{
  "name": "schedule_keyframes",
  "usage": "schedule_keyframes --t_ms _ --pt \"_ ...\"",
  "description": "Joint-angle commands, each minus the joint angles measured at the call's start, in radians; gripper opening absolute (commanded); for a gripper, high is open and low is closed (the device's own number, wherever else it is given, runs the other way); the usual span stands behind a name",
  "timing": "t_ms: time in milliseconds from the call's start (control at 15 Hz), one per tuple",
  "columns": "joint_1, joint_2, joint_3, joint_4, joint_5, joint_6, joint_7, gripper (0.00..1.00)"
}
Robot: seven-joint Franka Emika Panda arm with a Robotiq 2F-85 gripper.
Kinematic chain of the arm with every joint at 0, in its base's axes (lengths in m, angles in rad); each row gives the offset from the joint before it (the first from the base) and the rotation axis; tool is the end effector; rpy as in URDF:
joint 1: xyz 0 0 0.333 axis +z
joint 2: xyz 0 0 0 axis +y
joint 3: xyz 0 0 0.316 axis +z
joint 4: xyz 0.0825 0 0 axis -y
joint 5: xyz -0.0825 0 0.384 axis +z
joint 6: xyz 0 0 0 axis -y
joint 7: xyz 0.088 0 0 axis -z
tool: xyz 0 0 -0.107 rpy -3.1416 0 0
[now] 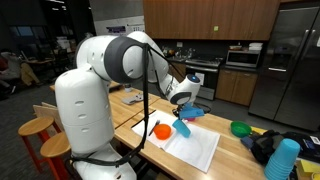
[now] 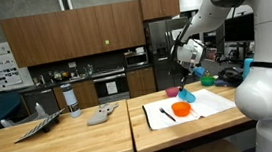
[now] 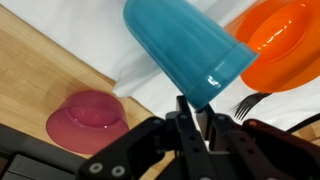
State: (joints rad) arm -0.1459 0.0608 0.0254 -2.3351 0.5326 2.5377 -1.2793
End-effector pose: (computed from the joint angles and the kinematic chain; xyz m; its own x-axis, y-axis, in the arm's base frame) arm 0.5192 -0.0689 0.3227 0.6979 0.6251 0.3495 0.6773 -0.7346 -0.0387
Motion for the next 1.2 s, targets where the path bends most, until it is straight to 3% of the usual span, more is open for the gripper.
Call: schedule_keyframes --t_ms 0,400,1000,1067,1133 --pt "-0.003 -0.086 -0.052 -0.069 0.043 -0.002 -0.057 0.04" --pt "0.009 -0.203 -0.143 -0.117 0.006 0.004 -0.079 0.04" --pt "0.051 -0.282 -0.206 -0.141 0.003 0.014 -0.103 0.04" --pt "0.048 -0.278 -0.208 -0.134 -0.017 -0.001 -0.083 0.4" --pt "0.059 -0.25 -0.213 -0.118 -0.001 0.001 -0.093 0.15"
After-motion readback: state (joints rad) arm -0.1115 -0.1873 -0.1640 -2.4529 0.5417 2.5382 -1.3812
